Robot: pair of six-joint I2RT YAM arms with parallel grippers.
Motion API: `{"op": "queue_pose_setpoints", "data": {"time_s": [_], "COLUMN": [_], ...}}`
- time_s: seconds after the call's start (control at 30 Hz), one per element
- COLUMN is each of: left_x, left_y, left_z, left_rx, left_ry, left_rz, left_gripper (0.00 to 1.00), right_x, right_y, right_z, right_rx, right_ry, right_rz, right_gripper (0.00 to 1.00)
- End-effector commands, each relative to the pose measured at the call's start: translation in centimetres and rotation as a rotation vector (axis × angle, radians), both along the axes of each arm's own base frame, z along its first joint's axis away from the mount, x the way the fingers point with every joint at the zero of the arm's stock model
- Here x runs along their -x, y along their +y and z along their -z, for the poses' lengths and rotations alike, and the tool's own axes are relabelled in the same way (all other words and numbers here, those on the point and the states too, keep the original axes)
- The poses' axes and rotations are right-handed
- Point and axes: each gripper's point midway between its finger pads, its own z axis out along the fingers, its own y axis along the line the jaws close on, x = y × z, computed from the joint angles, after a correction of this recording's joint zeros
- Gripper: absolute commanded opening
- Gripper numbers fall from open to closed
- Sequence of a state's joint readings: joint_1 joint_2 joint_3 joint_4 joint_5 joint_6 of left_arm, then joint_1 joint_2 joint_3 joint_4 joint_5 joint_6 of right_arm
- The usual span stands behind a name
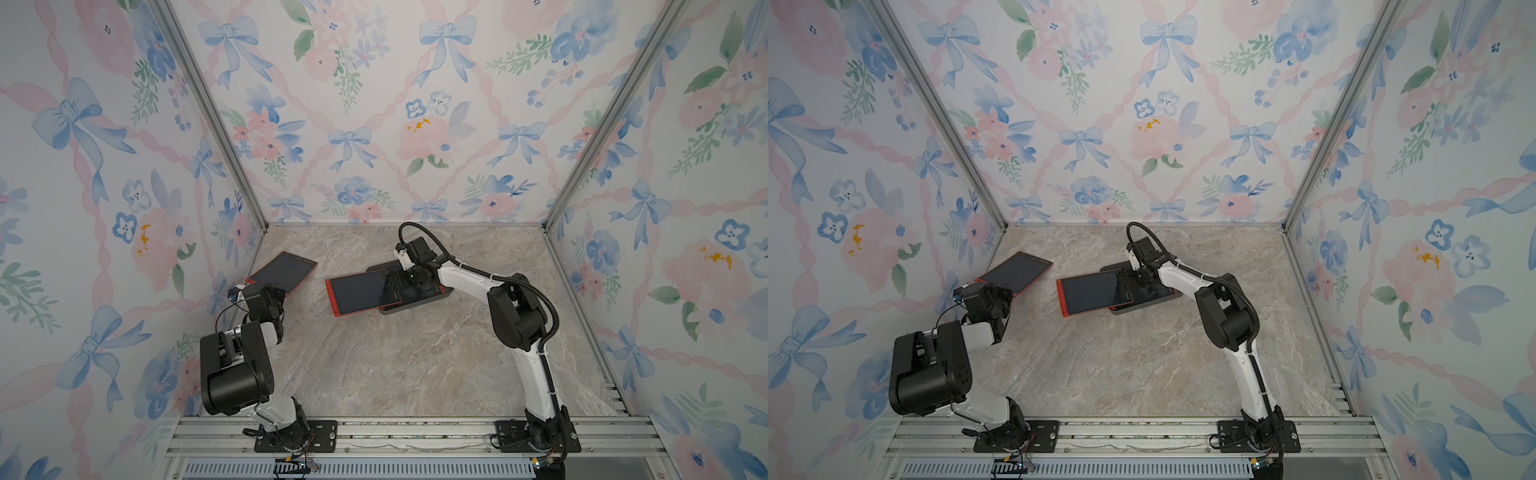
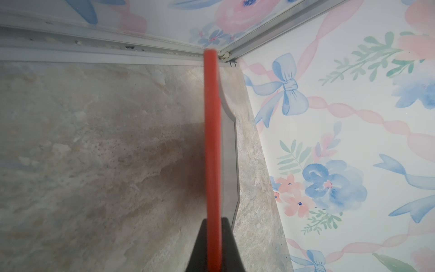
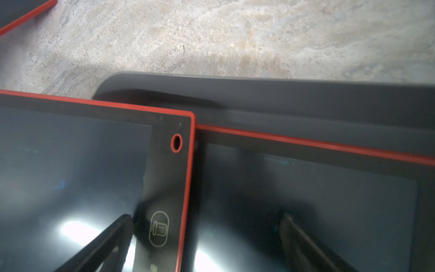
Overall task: Take out the writing tablet from the storage box
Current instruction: Place the writing tablet at the center of the board.
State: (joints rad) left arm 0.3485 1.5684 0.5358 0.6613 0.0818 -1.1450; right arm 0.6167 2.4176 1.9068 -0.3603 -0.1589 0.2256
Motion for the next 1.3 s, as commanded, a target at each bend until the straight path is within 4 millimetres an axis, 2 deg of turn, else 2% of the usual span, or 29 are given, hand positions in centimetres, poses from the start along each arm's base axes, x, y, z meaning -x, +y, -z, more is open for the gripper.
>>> {"op": "queue_pose_setpoints", "data": {"time_s": [0.0, 0.2, 0.53, 0.67, 0.83, 0.93, 1.07, 1.2, 1.27], "left_x": [2.3, 4.1, 5.6, 5.2, 3.9, 4.0, 4.6, 4.8, 4.8], "left_y": [-0.3, -1.4, -0.9, -0.7, -0.6, -0.8, -0.7, -0.6, -0.5], "left_z": [4.4, 6.3, 7.0, 7.5, 8.3, 9.1, 9.5, 9.4, 9.5], "left_rx": [0.069, 0.229, 0.264, 0.287, 0.296, 0.309, 0.314, 0.309, 0.313], "left_ry": [0.124, 0.012, -0.012, -0.035, -0.024, -0.002, 0.009, 0.008, 0.009], "left_rz": [-0.069, -0.187, -0.309, -0.328, -0.301, -0.293, -0.309, -0.318, -0.318], "left_gripper": [0.0, 0.0, 0.0, 0.0, 0.0, 0.0, 0.19, 0.19, 0.25], "right_x": [1.9, 1.9, 1.9, 1.9, 2.0, 2.0, 2.0, 2.0, 2.0], "right_y": [-1.2, -1.2, -1.4, -1.5, -1.6, -1.6, -1.6, -1.6, -1.6], "right_z": [4.6, 4.7, 4.8, 4.8, 4.8, 4.8, 4.8, 4.8, 4.8], "right_rx": [0.1, 0.101, 0.106, 0.106, 0.108, 0.109, 0.11, 0.109, 0.108], "right_ry": [0.102, 0.104, 0.108, 0.11, 0.111, 0.111, 0.111, 0.114, 0.114], "right_rz": [-0.004, -0.008, -0.007, -0.006, -0.008, -0.007, -0.008, -0.008, -0.008], "right_gripper": [1.0, 1.0, 1.0, 1.0, 1.0, 1.0, 1.0, 1.0, 1.0]}}
